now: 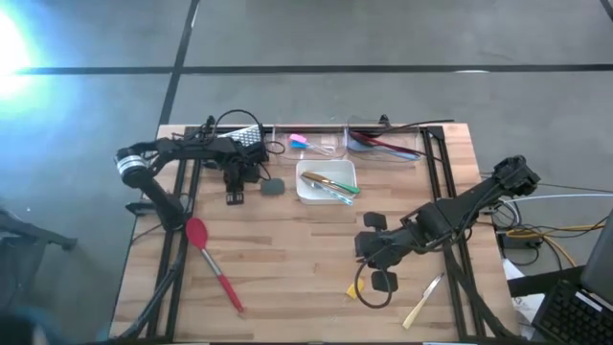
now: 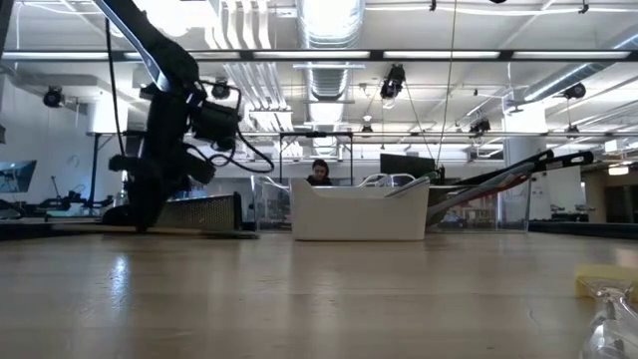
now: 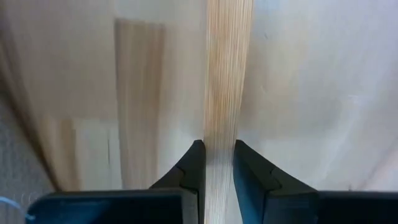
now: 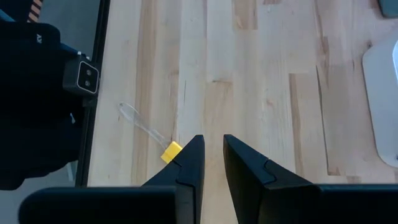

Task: Pick & Place Kitchen Items
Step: Put the gray spatula into the left transparent bin

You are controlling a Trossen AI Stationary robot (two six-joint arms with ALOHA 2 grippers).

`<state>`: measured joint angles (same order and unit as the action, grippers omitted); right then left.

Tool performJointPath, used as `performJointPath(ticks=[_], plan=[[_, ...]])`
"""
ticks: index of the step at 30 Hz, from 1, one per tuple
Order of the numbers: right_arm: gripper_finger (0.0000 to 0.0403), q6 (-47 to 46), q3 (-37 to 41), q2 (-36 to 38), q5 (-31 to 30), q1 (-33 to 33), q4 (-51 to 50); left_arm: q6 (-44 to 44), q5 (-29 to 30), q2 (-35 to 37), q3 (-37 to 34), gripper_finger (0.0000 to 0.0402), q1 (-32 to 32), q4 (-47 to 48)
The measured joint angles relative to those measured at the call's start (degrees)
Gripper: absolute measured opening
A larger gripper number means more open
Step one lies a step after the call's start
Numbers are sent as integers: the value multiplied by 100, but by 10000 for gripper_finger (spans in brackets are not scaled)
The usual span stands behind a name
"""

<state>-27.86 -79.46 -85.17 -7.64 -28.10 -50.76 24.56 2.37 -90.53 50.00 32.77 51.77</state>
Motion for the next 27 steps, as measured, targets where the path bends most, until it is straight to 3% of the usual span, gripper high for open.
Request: performJointPath(ticks=[19,27], plan=[[55,107,0,7,-3,2,2,-453,-20,1498,21,53,-42,1066],[53,146,-5,42,-370,-2,0,-876,-456,2460,21,53,-46,708]])
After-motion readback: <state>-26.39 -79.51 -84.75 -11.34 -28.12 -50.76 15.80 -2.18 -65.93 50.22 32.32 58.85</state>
